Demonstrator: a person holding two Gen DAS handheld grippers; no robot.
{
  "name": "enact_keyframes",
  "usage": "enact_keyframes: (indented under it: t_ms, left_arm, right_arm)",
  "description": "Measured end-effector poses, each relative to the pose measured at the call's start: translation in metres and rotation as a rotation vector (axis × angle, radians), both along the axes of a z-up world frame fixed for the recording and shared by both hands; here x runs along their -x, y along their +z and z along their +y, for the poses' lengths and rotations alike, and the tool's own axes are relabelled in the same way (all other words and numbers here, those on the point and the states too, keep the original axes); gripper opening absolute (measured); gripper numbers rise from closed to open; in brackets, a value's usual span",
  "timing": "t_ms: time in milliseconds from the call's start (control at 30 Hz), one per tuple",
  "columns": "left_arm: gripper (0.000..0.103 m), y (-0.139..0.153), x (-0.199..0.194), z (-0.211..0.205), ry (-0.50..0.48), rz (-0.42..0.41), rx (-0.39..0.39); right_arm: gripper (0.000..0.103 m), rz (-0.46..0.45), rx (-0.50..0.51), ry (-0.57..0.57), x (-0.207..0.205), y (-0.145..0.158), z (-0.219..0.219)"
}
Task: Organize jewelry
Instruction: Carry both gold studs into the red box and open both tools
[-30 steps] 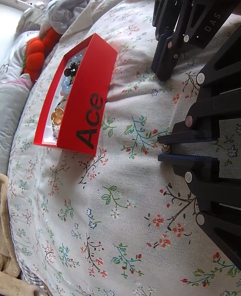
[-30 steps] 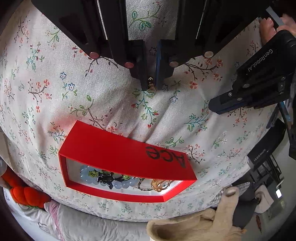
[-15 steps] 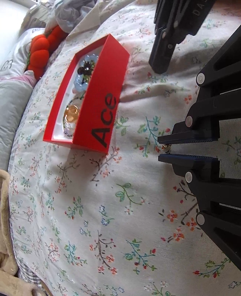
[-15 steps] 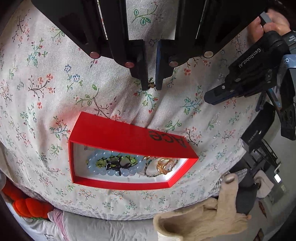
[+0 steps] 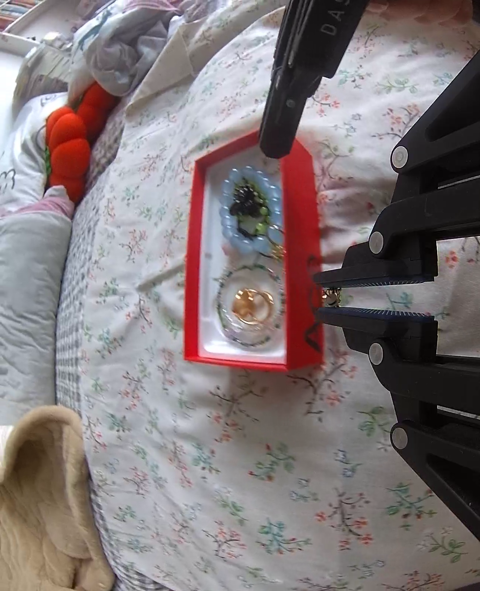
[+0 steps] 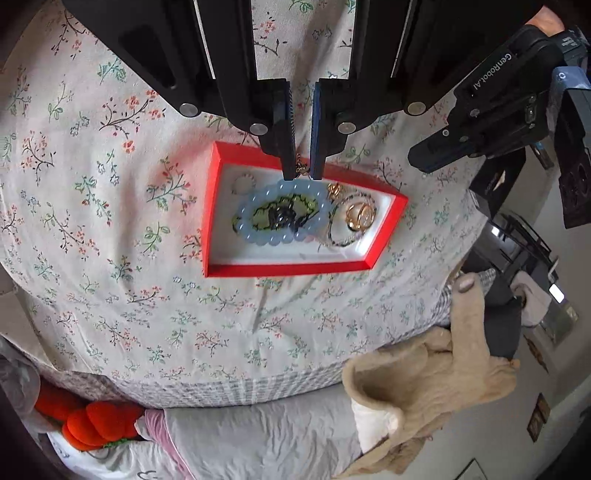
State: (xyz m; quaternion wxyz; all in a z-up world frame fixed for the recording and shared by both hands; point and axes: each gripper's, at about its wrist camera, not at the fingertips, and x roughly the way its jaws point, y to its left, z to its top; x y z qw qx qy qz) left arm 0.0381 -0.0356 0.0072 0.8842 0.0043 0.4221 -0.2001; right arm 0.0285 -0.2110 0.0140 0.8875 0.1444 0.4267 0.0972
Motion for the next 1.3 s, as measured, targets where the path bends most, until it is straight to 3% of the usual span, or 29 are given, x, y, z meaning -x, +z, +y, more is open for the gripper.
enact_keyframes:
  t_ms: [300, 833, 1067, 1300]
  left_arm:
    - [0.005, -0.001, -0.029, -0.022, -0.009, 0.019, 0.03]
    - [0.007, -0.015, -0.061, -0.044, 0.014, 0.026, 0.032]
    - [0.02, -0.008, -0.062, -0.039, 0.026, 0.043, 0.047]
    - [0.023, -0.002, -0.057, -0.03, 0.039, 0.04, 0.04]
  right_arm:
    - [0.008, -0.034, -0.002, -0.027, -0.016, 0.016, -0.021]
    - [0.008, 0.024, -0.018, -0.058, -0.043, -0.001, -0.04]
    - [0.008, 0.044, 0.02, -0.025, -0.043, -0.007, -0.032]
    - [0.008, 0.068, 0.039, -0.024, -0.042, -0.012, -0.027]
